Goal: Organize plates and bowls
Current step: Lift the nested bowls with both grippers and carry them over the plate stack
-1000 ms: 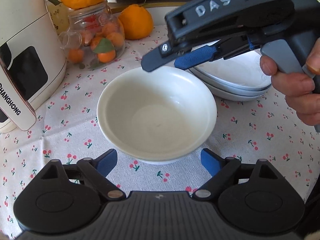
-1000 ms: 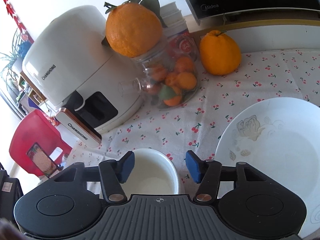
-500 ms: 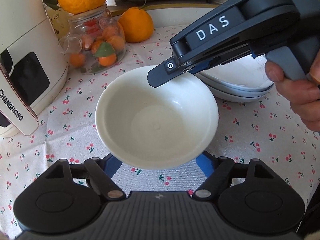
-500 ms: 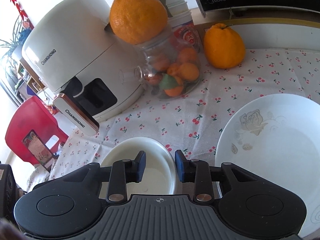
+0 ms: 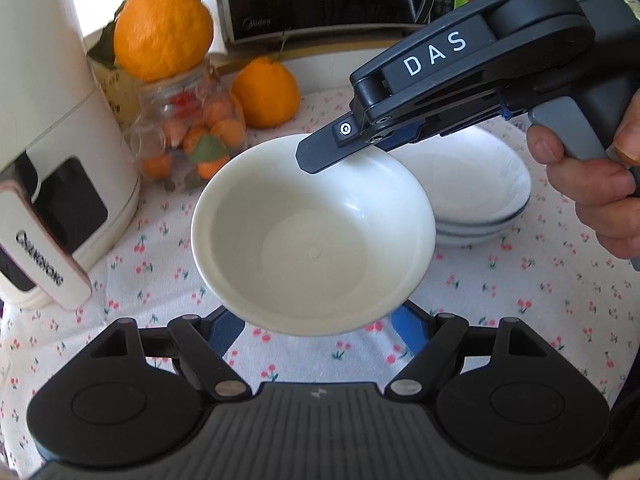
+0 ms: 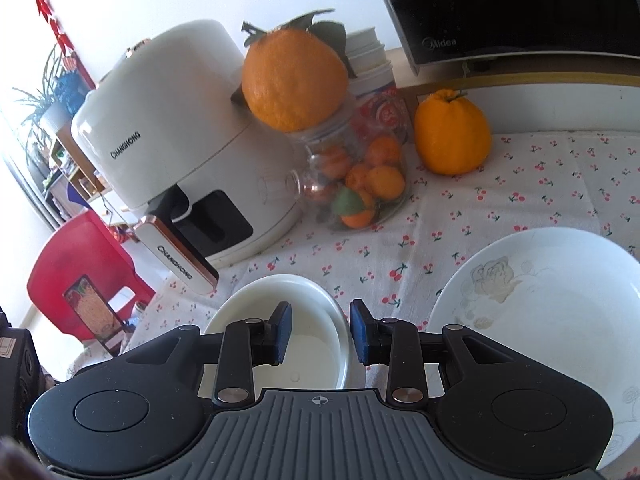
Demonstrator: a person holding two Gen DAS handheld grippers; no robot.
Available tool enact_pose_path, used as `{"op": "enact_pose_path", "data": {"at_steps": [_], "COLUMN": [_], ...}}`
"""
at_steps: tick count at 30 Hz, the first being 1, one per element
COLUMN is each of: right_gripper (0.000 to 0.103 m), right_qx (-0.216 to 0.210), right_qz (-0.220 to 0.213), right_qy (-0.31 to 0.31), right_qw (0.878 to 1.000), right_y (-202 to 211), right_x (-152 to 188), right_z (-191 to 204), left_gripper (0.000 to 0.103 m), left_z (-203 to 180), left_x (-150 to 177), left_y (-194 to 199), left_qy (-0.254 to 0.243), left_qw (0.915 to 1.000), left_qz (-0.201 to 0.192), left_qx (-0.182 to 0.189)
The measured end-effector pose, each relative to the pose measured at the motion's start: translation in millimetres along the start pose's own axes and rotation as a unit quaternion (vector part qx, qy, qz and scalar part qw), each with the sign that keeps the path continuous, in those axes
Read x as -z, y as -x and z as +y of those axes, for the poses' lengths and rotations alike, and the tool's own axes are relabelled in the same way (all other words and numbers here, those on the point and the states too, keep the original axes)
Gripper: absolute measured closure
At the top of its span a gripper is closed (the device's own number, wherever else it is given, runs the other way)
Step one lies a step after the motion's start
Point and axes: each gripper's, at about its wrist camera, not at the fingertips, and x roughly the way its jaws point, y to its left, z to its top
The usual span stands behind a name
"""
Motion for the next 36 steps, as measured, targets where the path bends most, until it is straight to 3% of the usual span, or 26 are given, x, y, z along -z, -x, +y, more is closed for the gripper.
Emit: {"op": "enact_pose_path", "data": {"at_steps": [10,21,36], "right_gripper": [0.072,0.071,0.07], "right_qx": [-0.004,0.032,0.078], "right_qz": [-0.029,-0.049,-0.052], "right_qy": [-0.014,-0.05,-0.09], "right_qw": [0.999,0.997,0.992], "right_y": [36,65,67], "right_x": [-12,-19,-22], "right_z": [-23,-70,-125], "left_gripper": [0.025,0.025,0.025], "left_z": [-20,-60,-88], "left_x": [-24,-52,-70], "left_y": [-4,-27,-69], "left_qy": [-0.019,-0.038,-0.038], "left_qw": [0.9995,0.9981,0.9971], "left_qz": [-0.02,-0.023,-0.011], "left_qx": [0.016,0.042,0.064]}}
